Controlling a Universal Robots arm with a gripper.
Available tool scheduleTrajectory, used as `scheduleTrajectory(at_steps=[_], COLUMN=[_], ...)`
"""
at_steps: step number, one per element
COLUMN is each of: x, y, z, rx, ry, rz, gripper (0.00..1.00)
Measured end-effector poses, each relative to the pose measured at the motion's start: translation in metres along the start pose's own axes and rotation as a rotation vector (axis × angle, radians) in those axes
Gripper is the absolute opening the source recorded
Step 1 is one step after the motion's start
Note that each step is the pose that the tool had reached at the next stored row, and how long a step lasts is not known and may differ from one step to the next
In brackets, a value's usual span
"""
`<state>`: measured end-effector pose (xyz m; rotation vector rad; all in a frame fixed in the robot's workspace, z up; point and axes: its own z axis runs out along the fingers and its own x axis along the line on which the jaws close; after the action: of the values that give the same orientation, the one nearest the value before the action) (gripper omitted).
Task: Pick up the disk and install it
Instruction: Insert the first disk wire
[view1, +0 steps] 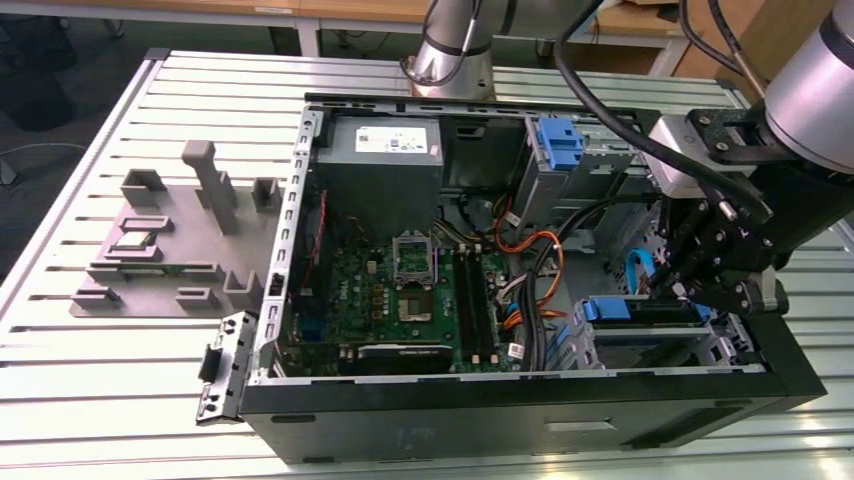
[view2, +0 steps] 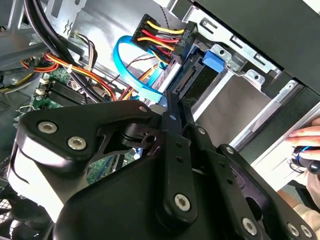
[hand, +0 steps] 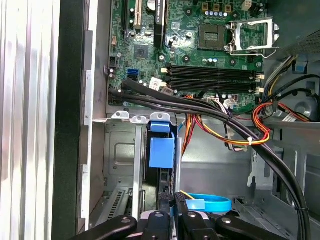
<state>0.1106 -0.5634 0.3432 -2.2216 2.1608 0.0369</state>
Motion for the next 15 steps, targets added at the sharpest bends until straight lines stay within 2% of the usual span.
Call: scheduleTrajectory(at_steps=[3, 15], x=[0.0001, 0.0003], y=[0.0003, 0.0010], z=[0.0015, 0.0058], rx=[0.0033, 0.0048], ry=[0.0000, 0.0002], rz=[-0.001, -0.001], gripper=[0.16, 0.16])
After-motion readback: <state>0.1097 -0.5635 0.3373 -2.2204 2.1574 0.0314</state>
